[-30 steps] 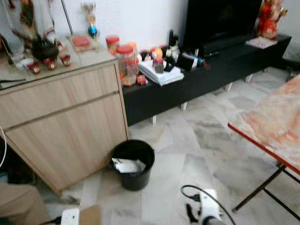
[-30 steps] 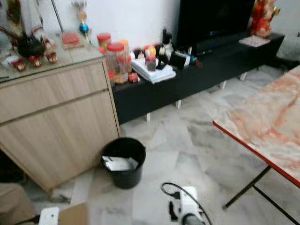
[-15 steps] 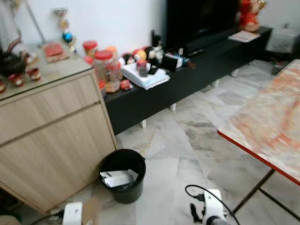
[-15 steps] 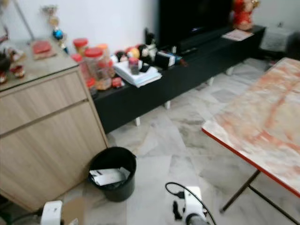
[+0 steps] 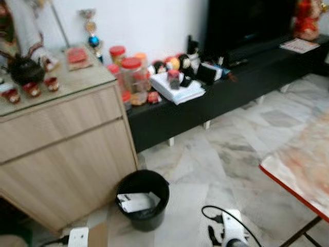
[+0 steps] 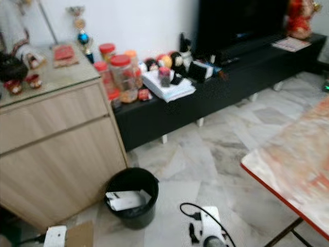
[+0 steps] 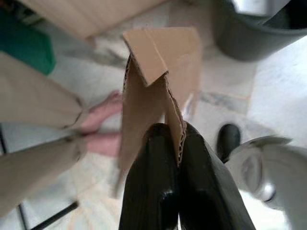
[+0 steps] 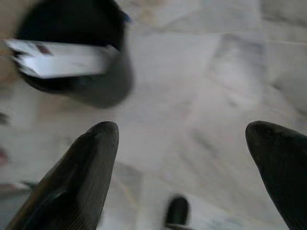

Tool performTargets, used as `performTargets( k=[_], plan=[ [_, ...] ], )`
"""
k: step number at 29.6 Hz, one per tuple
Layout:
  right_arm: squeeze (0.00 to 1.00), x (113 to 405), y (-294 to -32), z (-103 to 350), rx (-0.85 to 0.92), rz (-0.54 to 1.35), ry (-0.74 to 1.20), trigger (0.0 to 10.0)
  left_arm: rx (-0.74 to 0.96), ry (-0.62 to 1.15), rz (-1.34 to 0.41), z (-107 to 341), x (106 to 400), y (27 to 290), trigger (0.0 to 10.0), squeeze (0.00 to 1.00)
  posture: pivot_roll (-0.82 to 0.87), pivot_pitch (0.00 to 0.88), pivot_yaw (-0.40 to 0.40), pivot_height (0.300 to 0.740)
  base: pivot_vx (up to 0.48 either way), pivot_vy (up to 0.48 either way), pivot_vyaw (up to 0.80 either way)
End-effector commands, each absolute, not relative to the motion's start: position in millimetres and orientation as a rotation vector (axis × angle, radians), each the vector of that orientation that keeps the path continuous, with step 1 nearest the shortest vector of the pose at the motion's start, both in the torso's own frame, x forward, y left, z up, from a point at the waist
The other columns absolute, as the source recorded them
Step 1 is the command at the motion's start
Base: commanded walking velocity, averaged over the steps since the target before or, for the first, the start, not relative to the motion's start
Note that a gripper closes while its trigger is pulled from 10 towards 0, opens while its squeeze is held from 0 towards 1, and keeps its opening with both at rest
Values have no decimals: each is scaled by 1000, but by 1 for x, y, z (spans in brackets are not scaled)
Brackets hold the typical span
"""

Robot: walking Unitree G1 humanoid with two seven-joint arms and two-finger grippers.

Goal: Picking trash to rubbish bin

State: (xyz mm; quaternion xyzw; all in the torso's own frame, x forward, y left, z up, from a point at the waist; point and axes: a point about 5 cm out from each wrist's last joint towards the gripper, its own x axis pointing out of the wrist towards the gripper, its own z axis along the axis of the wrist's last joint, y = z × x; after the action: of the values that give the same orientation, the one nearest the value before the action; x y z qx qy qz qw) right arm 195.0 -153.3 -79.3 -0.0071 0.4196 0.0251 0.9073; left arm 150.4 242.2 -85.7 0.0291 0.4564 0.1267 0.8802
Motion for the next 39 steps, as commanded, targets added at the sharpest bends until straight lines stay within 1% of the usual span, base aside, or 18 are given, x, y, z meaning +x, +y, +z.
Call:
performTargets(
  k=[1,5,14,16,19,27,33,39],
  plan=[
    [0,192,-163,-81,-37,40,877,10000,67,933,255,-84,156,240,10000,0,59,0,60,740,334,0,800],
    [0,191,-163,-81,-28,36,879,10000,66,932,255,-84,157,239,10000,0,61,0,60,740,330,0,766],
    [0,192,-162,-80,-32,39,878,10000,67,928,254,-83,157,240,10000,0,64,0,59,740,330,0,0],
    [0,192,-162,-80,-54,55,879,10000,67,927,254,-83,157,240,10000,0,64,0,59,740,330,0,800],
    [0,194,-162,-80,-30,39,875,10000,66,920,254,-82,159,240,10000,0,68,0,58,740,329,0,625],
    [0,194,-161,-80,-22,33,871,10000,63,898,257,-80,163,241,10000,0,75,0,61,740,329,0,0],
    [0,195,-160,-79,-24,38,867,10000,66,835,250,-73,177,242,10000,0,77,0,65,740,329,0,0],
    [0,197,-157,-78,-35,55,863,10000,83,734,197,-58,204,237,10000,0,83,0,63,740,331,0,0]
  ],
)
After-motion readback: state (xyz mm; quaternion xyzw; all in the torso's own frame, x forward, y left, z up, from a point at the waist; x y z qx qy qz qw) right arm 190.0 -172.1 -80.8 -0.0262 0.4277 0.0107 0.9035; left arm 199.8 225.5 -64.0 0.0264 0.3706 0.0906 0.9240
